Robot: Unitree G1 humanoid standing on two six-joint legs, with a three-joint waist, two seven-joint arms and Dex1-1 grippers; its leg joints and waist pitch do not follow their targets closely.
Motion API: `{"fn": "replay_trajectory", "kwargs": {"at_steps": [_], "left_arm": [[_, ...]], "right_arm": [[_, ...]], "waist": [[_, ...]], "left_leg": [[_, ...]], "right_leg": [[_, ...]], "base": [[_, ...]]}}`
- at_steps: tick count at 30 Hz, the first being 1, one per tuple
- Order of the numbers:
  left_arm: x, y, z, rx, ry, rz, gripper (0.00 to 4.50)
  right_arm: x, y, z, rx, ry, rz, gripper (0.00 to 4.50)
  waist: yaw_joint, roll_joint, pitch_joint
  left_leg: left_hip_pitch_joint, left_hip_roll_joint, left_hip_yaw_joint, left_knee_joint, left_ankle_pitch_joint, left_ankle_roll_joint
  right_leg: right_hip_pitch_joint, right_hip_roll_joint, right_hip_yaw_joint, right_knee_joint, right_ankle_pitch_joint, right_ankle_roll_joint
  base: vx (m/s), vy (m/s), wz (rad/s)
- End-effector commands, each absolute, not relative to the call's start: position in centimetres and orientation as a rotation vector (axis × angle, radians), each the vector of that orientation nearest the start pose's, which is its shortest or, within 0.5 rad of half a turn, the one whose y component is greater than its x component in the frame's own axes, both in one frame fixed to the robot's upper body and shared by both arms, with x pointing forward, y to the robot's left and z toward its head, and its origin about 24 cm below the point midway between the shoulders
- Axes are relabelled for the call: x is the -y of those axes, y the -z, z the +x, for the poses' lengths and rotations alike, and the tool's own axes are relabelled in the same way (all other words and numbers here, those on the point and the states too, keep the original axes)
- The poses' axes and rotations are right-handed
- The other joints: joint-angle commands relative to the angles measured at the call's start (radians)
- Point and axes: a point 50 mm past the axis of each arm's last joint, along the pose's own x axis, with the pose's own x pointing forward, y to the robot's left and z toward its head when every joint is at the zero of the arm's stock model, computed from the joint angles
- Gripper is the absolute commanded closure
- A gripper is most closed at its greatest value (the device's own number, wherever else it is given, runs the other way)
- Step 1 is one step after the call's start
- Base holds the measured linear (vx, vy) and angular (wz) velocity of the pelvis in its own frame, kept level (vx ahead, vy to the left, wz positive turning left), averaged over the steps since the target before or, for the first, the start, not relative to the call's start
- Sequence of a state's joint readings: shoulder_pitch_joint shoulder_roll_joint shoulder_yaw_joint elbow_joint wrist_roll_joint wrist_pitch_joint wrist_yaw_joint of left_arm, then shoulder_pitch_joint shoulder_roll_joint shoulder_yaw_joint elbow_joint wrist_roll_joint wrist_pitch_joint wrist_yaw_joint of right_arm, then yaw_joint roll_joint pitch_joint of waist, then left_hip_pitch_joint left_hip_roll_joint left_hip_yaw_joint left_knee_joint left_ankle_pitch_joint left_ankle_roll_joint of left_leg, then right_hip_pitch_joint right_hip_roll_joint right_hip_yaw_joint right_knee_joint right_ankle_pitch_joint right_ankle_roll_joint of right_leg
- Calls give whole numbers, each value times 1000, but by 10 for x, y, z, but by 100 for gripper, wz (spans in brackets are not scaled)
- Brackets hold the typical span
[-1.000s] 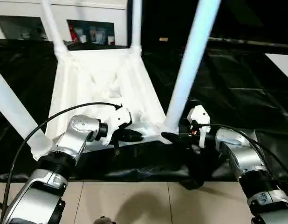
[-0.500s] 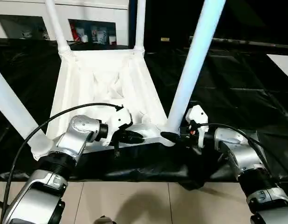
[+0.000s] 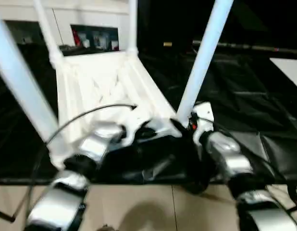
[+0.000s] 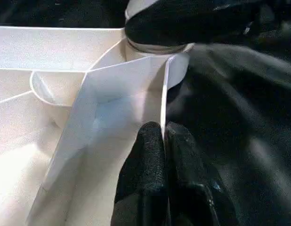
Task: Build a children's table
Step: Rotate leg to tighten
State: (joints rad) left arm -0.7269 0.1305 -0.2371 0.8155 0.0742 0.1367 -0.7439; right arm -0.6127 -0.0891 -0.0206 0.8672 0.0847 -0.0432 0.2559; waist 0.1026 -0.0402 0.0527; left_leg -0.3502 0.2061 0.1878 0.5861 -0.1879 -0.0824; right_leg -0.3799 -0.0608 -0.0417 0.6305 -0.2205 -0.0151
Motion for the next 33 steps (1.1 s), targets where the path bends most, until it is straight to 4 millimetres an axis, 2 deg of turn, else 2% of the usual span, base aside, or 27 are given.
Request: {"fn": "replay_trajectory", "kwargs": {"at_steps": [1, 3, 4, 6, 7, 8, 11, 14, 16, 18, 20, 22, 23, 25, 28, 31, 33], "left_arm": [[-77, -35, 349, -429, 851, 319, 450], [-67, -33, 346, -424, 882, 335, 450], [-65, -33, 345, -424, 901, 341, 450], [-66, -35, 344, -423, 933, 353, 450], [-68, -35, 344, -423, 937, 358, 450], [-70, -36, 345, -426, 941, 366, 450], [-79, -39, 347, -423, 958, 379, 450], [-88, -41, 347, -424, 993, 396, 450], [-97, -43, 345, -422, 1049, 410, 450], [-102, -44, 344, -416, 1083, 420, 450], [-111, -45, 339, -417, 1150, 414, 450], [-114, -46, 338, -417, 1176, 408, 450], [-119, -47, 335, -421, 1212, 396, 450], [-123, -48, 332, -423, 1249, 395, 450], [-126, -51, 329, -425, 1301, 391, 450], [-127, -54, 325, -421, 1350, 370, 450], [-127, -54, 324, -424, 1360, 366, 450]], "right_arm": [[122, 2, 339, -379, -265, -9, 182], [106, -4, 342, -358, -305, -5, 182], [102, -6, 344, -350, -323, -10, 182], [97, -9, 345, -335, -338, 7, 182], [97, -11, 346, -328, -344, 18, 147], [98, -12, 347, -320, -345, 21, 113], [101, -19, 350, -283, -375, 23, 101], [108, -27, 353, -253, -423, 22, 68], [118, -33, 352, -233, -512, -13, 65], [126, -35, 349, -228, -567, -31, 65], [139, -39, 343, -223, -674, -73, 65], [143, -40, 340, -224, -721, -100, 65], [149, -42, 335, -228, -794, -123, 65], [155, -44, 328, -240, -876, -140, 65], [159, -48, 324, -252, -935, -141, 65], [159, -50, 319, -262, -1000, -129, 65], [159, -50, 319, -267, -1017, -124, 65]], "waist": [[-7, 8, -51], [-8, 5, -53], [-9, -1, -54], [-7, 5, -54], [-9, 1, -55], [-9, 2, -56], [-15, 5, -54], [-18, 1, -52], [-17, -1, -53], [-14, -2, -55], [-13, -5, -62], [-13, -2, -63], [-12, -3, -65], [-9, -5, -65], [-5, -7, -62], [1, -3, -63], [3, -4, -62]], "left_leg": [[16, 28, -14, -78, -255, -32], [10, 28, -15, -78, -243, -22], [5, 28, -15, -78, -227, -16], [6, 29, -15, -77, -211, -9], [4, 28, -14, -77, -207, -5], [4, 28, -14, -77, -198, -1], [3, 29, -15, -78, -212, 1], [4, 29, -14, -78, -225, 5], [-2, 27, -15, -78, -212, 13], [-3, 29, -15, -76, -175, 27], [-4, 28, -12, -68, -105, 49], [-4, 29, -11, -65, -80, 63], [-4, 27, -9, -62, -61, 82], [-5, 28, -8, -60, -53, 102], [-3, 31, -6, -59, -64, 106], [-3, 36, -5, -58, -74, 96], [-3, 36, -4, -58, -84, 86]], "right_leg": [[22, -81, 48, -98, -256, -174], [26, -81, 49, -96, -237, -168], [29, -82, 48, -95, -215, -165], [28, -81, 47, -90, -173, -168], [30, -80, 47, -88, -155, -170], [31, -81, 47, -86, -143, -174], [29, -81, 46, -88, -152, -180], [29, -81, 47, -92, -180, -182], [35, -82, 47, -91, -186, -176], [39, -81, 47, -88, -136, -174], [43, -79, 46, -71, 5, -207], [43, -78, 45, -64, 67, -227], [45, -75, 43, -60, 125, -244], [47, -74, 42, -56, 161, -258], [45, -73, 40, -57, 144, -269], [40, -76, 40, -55, 110, -272], [38, -75, 40, -56, 89, -270]], "base": [[0, 0, 0], [0, 0, 0], [0, 0, 0], [0, 0, 0], [0, 0, 0], [0, 0, 0], [0, 0, 0], [0, 0, 0], [0, 0, 0], [0, 0, 0], [0, 0, 0], [0, 0, 0], [0, 0, 0], [0, 0, 0], [0, 0, 0], [0, 0, 0], [0, 0, 0]]}}
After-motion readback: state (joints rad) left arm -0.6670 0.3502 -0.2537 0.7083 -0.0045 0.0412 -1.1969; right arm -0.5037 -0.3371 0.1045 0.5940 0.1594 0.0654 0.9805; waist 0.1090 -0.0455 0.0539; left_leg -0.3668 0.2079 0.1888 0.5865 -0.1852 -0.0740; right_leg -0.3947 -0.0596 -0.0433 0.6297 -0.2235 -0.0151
